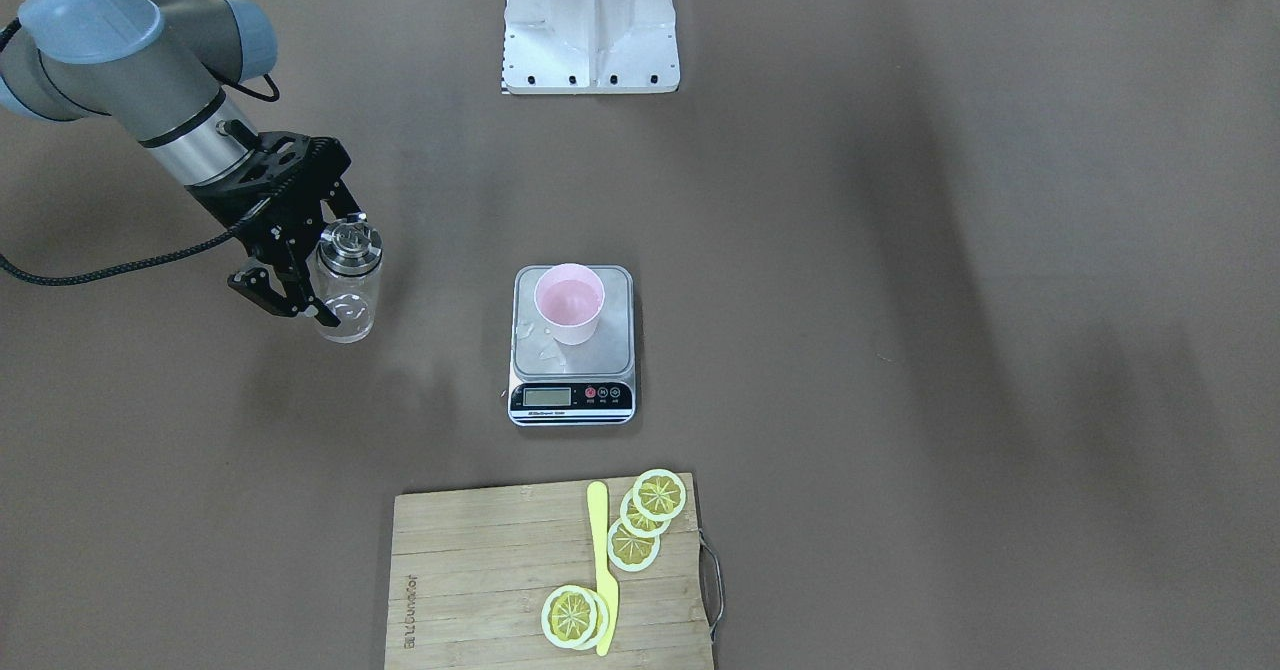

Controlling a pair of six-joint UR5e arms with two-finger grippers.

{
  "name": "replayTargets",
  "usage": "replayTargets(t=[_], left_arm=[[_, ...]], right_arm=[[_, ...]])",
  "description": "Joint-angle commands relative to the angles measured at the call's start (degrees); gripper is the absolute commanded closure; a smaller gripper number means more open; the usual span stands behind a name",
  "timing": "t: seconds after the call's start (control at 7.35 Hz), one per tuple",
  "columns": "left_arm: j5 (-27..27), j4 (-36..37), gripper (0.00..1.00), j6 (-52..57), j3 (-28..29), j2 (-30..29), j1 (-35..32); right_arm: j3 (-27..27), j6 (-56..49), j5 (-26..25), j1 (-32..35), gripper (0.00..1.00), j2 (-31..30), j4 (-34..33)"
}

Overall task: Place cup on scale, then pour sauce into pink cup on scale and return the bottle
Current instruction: 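Lower the glass dispenser onto the table beside the scale with the right gripper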

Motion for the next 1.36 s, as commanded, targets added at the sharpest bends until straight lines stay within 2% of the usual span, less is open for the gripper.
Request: replayTargets(t=[0.0, 0.27, 0.41, 0.82, 0.95, 1.22], left_arm=[[0.0, -0.13, 0.02, 0.04, -0.03, 0.01, 0.0], [0.0, -0.22, 0.02, 0.04, -0.12, 0.01, 0.0], [0.0, -0.22, 0.02, 0.04, -0.2, 0.1, 0.0], [0.0, -0.13, 0.02, -0.05, -0.47, 0.01, 0.0], [0.0, -0.22, 0.02, -0.05, -0.47, 0.01, 0.0], [0.0, -0.22, 0.02, -0.05, -0.38, 0.01, 0.0]], right_arm=[[-5.2, 4.73, 0.45, -0.07, 1.0, -2.24, 13.84], [-16.53, 9.31, 0.89, -0.16, 1.0, -1.98, 31.34], [-18.93, 12.02, 0.89, -0.25, 1.0, -1.98, 35.76], [-20.1, 15.2, 0.89, -0.34, 1.0, -2.33, 38.95], [-22.45, 15.91, 0.8, -0.69, 1.0, -2.16, 42.71], [-23.88, 16.18, 0.72, -0.78, 1.0, -1.72, 44.07]])
